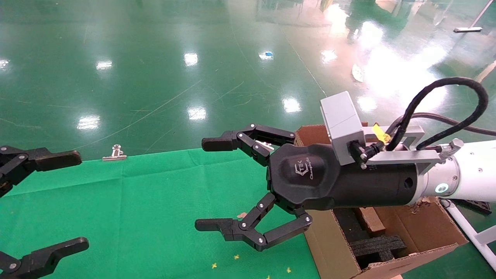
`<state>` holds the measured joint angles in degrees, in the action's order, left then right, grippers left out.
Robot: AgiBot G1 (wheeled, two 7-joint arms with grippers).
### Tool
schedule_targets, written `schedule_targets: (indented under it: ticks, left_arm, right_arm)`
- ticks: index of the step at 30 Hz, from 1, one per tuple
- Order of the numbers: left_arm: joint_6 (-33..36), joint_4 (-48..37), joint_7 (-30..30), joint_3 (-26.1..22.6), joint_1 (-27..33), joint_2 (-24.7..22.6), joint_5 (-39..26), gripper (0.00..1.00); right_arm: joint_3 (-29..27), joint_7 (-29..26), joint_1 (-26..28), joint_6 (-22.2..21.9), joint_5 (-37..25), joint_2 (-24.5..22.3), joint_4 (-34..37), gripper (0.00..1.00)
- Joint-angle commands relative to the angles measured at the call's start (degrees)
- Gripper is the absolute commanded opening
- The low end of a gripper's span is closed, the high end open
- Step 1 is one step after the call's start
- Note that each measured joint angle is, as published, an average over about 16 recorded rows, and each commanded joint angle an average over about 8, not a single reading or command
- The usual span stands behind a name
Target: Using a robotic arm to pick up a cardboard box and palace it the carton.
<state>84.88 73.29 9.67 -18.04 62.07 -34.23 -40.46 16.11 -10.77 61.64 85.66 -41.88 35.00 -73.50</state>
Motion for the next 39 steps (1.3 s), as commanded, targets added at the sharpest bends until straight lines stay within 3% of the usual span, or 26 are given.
schedule_targets:
  ticks: [1, 39]
  left_arm:
    - [0.0, 0.0, 0.0, 0.0, 0.0, 0.0, 0.0, 0.72]
    - [0.0, 0.0, 0.0, 0.0, 0.0, 0.0, -0.01, 0.8]
  right_arm:
    - [0.03, -0.01, 0.03, -0.01, -0.01, -0.01, 0.02, 1.0]
    - [0.16, -0.05, 0.17, -0.08, -0.08, -0.01, 0.13, 1.0]
